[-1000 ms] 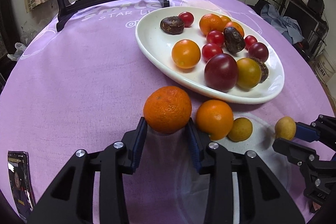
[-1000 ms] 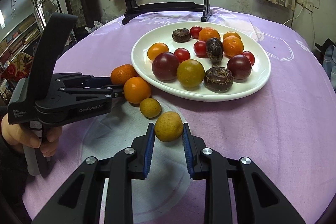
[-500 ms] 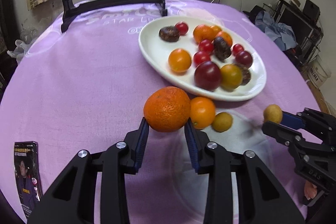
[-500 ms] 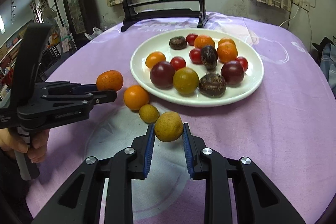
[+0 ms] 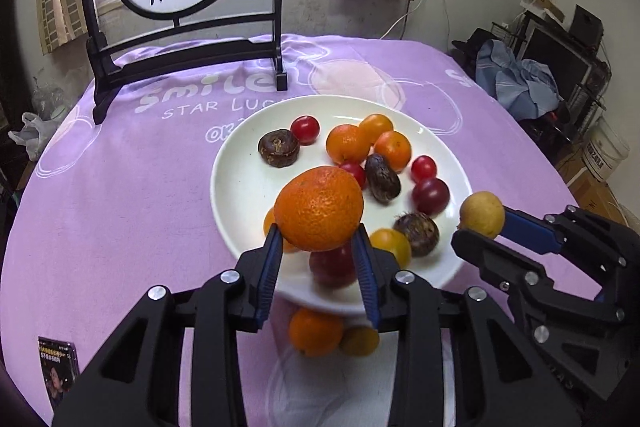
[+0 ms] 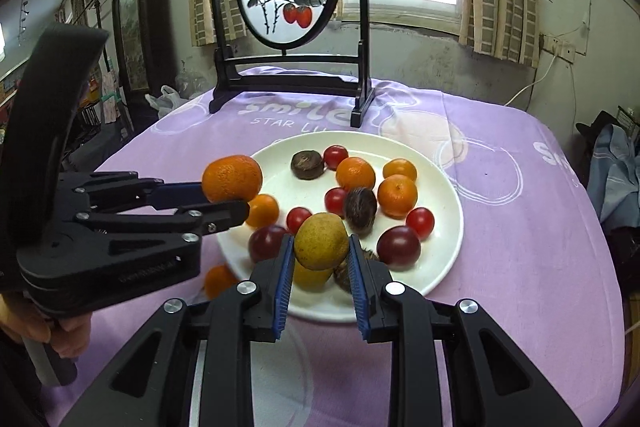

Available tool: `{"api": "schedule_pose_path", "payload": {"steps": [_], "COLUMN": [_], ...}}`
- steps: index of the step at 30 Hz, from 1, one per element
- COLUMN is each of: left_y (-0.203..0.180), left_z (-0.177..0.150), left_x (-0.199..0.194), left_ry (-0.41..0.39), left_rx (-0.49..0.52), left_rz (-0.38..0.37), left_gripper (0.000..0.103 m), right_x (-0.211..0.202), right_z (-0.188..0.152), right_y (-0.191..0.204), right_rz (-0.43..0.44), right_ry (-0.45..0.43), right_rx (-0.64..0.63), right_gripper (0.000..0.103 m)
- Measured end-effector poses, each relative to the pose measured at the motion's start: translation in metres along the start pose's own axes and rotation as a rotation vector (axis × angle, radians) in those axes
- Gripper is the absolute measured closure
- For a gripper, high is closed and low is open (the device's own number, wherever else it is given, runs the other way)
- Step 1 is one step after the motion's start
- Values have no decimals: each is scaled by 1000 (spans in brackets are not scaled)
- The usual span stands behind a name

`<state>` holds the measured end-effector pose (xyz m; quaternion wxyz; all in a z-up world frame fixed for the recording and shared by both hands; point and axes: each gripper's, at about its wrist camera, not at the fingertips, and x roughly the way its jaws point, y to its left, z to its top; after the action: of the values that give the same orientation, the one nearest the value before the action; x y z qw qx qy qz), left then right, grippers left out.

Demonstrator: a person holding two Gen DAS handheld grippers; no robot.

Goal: Organize fruits
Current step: 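Carry the tangerine and yellow fruit onto the plate and open both tools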

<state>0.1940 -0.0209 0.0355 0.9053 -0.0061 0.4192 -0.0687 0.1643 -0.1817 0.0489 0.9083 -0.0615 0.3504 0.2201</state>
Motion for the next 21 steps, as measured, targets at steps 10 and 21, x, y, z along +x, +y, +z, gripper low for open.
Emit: {"api": "schedule_pose_path", "payload": {"steps": [10,21], "left_y": [1,-1], "left_z": [27,15], "left_x": [35,13], "left_ry": [9,-48], "left_rx": [-12,-22], "left_rz": [23,18], "left_gripper": [70,34], "right_x": [43,24], "right_z": [6,-9], "right_y": [-20,-38], "right_rz": [-24,-18], "right_ry": [46,28], "right_rx": [58,138], "right_gripper": [72,40]}}
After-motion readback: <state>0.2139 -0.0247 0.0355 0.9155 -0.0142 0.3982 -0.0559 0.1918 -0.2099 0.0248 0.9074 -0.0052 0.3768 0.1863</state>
